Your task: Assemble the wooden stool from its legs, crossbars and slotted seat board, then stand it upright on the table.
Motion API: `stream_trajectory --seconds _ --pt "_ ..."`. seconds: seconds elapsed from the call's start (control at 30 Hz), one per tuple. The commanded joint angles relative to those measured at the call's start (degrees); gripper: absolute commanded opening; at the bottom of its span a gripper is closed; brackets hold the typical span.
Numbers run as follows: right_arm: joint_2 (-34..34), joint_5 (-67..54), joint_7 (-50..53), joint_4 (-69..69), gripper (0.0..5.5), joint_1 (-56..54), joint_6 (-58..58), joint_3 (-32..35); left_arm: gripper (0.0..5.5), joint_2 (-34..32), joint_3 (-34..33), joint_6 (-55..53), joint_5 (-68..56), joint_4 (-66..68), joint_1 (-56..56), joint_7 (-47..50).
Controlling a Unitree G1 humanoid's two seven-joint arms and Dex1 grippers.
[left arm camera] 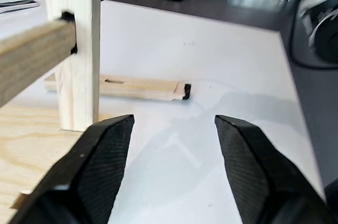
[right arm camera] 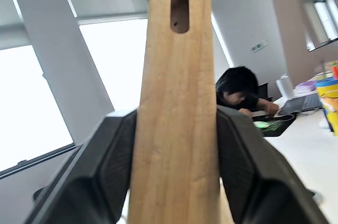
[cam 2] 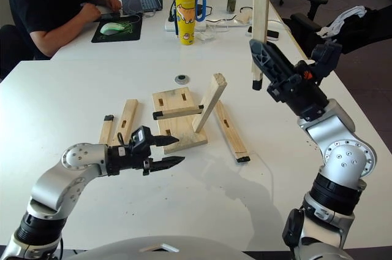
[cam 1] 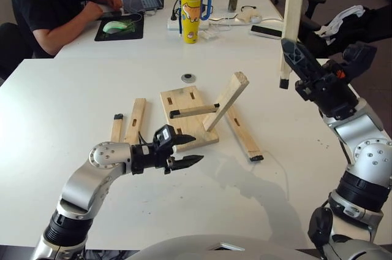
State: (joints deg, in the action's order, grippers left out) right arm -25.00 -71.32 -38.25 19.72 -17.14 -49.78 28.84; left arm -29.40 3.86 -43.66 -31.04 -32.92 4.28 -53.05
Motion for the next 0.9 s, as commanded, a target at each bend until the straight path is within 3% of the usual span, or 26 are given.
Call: stream_trajectory --seconds 0.03,0.3,0.43,0.73,0.9 --pt "-8.4 -6.1 -11.2 4.5 2.09 7.8 -6.7 -1.9 2.84 1.2 -12.9 -10.0 -22.1 -0.1 4.2 3.0" --pt "-11.1 -3.2 -20.3 6.6 2.09 15.0 -7.2 -9.5 2.84 2.9 -18.1 -14.6 -43.5 5.2 9.8 16.5" --pt "-10.4 -0.5 -22.2 6.6 2.09 16.0 -5.4 -14.1 3.39 2.7 -16.9 -15.5 -50.0 6.8 10.5 21.9" --pt "-11.7 0.7 -24.0 6.9 2.09 16.3 -3.9 -17.3 4.66 1.0 -15.8 -14.5 -62.5 8.6 11.9 28.3" --pt "-12.8 2.9 -25.6 6.0 2.09 17.1 -3.2 -18.8 4.71 -0.8 -15.8 -13.8 -66.6 9.0 13.2 28.6"
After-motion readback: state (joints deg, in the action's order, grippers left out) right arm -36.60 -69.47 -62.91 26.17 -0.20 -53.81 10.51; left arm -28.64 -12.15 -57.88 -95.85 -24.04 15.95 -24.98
